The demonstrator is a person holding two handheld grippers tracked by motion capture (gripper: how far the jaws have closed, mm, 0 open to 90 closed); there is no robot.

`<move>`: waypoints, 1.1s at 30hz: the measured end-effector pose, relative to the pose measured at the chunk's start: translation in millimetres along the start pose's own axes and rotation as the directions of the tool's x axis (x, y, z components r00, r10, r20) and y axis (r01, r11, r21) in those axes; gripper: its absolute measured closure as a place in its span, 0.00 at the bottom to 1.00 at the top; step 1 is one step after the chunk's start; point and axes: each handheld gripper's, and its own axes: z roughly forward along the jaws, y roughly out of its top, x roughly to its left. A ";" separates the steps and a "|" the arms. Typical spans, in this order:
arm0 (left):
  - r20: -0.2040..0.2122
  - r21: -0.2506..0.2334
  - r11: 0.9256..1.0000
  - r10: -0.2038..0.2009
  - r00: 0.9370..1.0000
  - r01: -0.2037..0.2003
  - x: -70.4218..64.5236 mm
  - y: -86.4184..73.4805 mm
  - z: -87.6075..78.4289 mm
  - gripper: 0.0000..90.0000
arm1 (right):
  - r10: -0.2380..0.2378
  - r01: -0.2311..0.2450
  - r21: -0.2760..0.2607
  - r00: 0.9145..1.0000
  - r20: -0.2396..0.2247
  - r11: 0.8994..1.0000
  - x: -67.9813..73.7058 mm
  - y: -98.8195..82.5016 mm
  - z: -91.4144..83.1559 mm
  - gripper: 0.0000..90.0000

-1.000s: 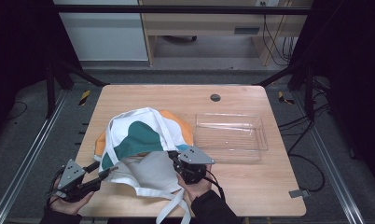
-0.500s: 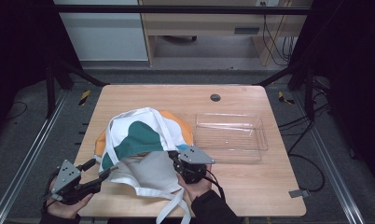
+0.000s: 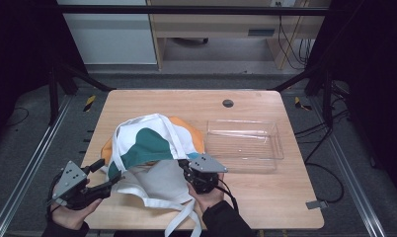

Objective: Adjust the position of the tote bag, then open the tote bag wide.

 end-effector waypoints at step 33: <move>0.042 0.046 0.996 0.072 0.997 -0.074 -32.8 25.8 49.3 0.33 | -0.015 0.015 -0.002 1.000 0.000 1.000 -1.3 3.4 1.3 1.00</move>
